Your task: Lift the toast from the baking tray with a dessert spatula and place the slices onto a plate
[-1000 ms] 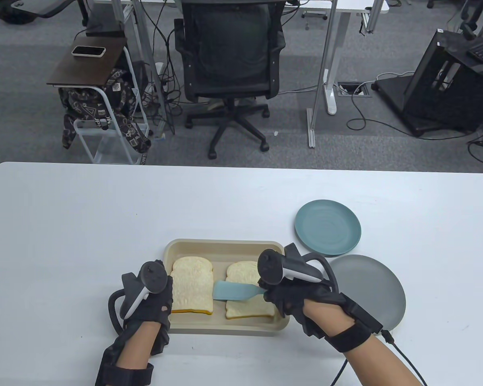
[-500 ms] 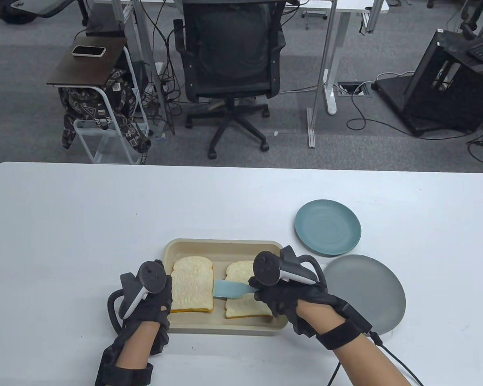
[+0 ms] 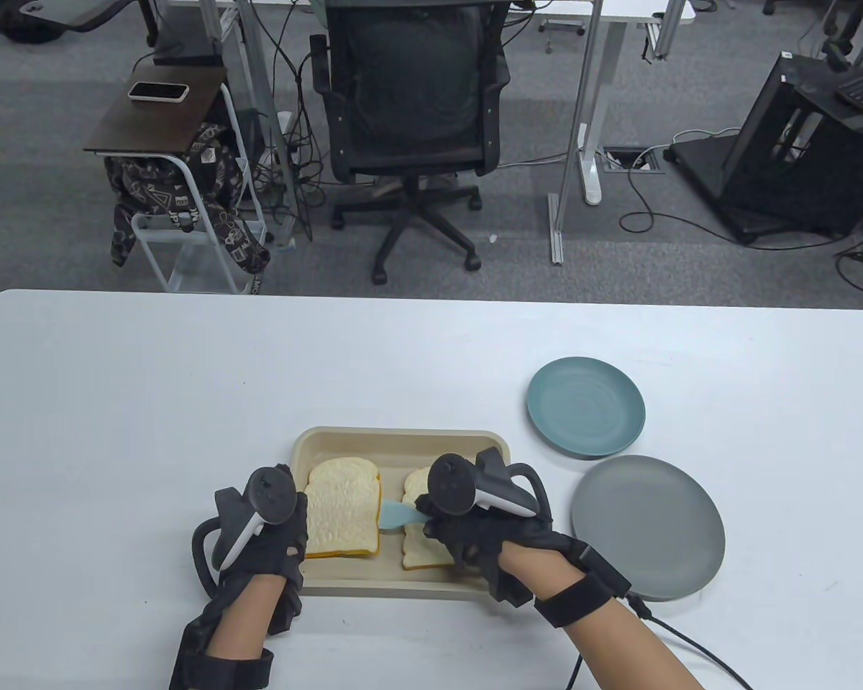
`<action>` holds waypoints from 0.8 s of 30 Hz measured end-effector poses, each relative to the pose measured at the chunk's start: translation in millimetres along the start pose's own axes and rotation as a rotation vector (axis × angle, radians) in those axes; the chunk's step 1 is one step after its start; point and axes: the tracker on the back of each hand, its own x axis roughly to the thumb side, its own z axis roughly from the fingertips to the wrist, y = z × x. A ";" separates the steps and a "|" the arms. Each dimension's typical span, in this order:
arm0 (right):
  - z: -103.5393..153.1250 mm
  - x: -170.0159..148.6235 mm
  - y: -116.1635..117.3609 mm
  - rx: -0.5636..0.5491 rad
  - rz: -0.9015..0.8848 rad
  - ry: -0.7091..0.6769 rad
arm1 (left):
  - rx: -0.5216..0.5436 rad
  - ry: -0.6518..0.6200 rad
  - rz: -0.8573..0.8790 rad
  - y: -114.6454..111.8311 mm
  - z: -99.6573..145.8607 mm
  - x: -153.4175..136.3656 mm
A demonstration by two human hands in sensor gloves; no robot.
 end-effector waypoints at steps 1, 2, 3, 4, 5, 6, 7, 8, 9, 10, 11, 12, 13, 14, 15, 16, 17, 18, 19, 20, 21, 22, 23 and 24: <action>0.1 0.9 1.1 -0.004 -0.002 -0.002 | 0.000 0.000 0.000 0.0 0.0 0.0; 0.4 1.6 2.1 -0.011 -0.002 -0.003 | 0.000 0.000 0.000 0.0 0.0 0.0; 1.0 1.7 2.7 -0.016 -0.004 -0.001 | 0.000 0.000 0.002 0.0 0.0 -0.1; 1.8 1.6 3.1 -0.017 -0.012 0.000 | 0.000 0.000 0.002 0.0 0.1 -0.1; 3.5 1.2 3.3 -0.025 -0.027 0.002 | -0.001 0.000 0.003 0.0 0.1 -0.2; 4.9 0.8 3.5 -0.029 -0.030 0.003 | -0.001 0.000 0.005 0.0 0.1 -0.2; 7.4 -0.1 3.4 -0.029 -0.021 0.004 | -0.001 0.000 0.005 0.0 0.1 -0.1; 10.3 -1.4 2.6 -0.037 -0.012 0.004 | -0.002 0.000 0.005 0.0 0.1 -0.1; 12.9 -3.0 1.6 -0.044 -0.008 0.006 | -0.002 0.000 0.006 0.0 0.2 -0.2; 16.0 -5.1 0.2 -0.046 -0.007 0.010 | -0.002 0.000 0.007 0.1 0.2 -0.3; 19.4 -7.7 -1.5 -0.050 -0.010 0.013 | -0.003 0.001 0.008 0.1 0.2 -0.3; 23.8 -11.4 -3.9 -0.057 -0.019 0.019 | -0.003 0.001 0.009 0.1 0.2 -0.4; 27.3 -14.6 -6.2 -0.059 -0.024 0.025 | -0.004 0.001 0.009 0.1 0.2 -0.4; 32.7 -19.3 -9.9 -0.066 -0.030 0.034 | -0.004 0.000 0.011 0.1 0.3 -0.5; 36.4 -22.7 -12.7 -0.079 -0.029 0.038 | -0.004 0.000 0.011 0.1 0.3 -0.5; 42.3 -28.8 -17.3 -0.098 -0.029 0.050 | -0.004 0.001 0.011 0.1 0.3 -0.5; 46.2 -33.0 -20.3 -0.110 -0.034 0.058 | -0.004 0.001 0.011 0.1 0.3 -0.6; 52.3 -40.3 -25.5 -0.134 -0.043 0.075 | -0.004 0.001 0.013 0.2 0.2 -0.8; 56.0 -45.4 -29.0 -0.146 -0.052 0.089 | -0.004 0.001 0.014 0.2 0.2 -0.8; 62.0 -54.4 -34.9 -0.171 -0.068 0.115 | -0.005 0.001 0.014 0.3 0.2 -0.8; 66.7 -62.1 -39.9 -0.193 -0.078 0.140 | -0.005 0.001 0.014 0.3 0.3 -0.9; 70.0 -67.7 -43.4 -0.210 -0.086 0.159 | -0.005 0.001 0.014 0.3 0.3 -0.9; 74.6 -76.3 -48.7 -0.241 -0.094 0.189 | -0.005 0.001 0.013 0.4 0.3 -0.9; 77.4 -82.0 -52.1 -0.258 -0.097 0.210 | -0.005 0.001 0.014 0.4 0.3 -0.9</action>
